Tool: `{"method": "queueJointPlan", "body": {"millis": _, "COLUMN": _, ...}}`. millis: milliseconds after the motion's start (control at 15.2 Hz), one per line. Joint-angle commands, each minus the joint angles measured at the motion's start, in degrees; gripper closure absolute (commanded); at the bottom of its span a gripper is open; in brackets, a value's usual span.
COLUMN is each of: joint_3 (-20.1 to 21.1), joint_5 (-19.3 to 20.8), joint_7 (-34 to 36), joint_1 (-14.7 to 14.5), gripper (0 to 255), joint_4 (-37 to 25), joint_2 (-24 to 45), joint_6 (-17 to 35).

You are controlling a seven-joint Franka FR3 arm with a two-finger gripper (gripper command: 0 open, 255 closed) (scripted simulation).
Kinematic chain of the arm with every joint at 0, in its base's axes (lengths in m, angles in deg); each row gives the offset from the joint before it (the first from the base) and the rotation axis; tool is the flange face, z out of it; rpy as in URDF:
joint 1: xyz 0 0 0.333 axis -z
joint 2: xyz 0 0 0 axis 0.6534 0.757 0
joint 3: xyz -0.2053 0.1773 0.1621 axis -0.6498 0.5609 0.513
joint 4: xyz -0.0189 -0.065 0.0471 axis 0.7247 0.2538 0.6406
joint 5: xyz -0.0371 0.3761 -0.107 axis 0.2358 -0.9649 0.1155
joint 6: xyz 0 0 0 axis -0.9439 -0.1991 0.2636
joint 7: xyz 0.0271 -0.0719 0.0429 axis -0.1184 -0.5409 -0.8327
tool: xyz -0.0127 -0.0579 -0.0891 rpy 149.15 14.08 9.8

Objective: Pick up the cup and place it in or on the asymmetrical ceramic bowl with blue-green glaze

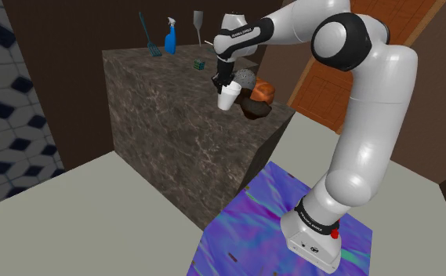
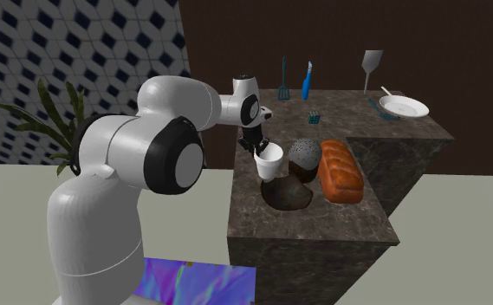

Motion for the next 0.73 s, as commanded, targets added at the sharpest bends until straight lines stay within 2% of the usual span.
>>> {"method": "queueJointPlan", "body": {"millis": 0, "joint_3": 0.0, "joint_5": 0.0, "joint_7": -0.1, "joint_1": 0.0, "gripper": 255, "joint_4": -0.6, "joint_2": -0.5, "joint_6": -1.1}}
{"method": "queueJointPlan", "body": {"millis": 660, "joint_3": -0.1, "joint_5": 0.1, "joint_7": -0.7, "joint_1": -0.1, "gripper": 255, "joint_4": -5.1, "joint_2": -2.8, "joint_6": -7.9}}
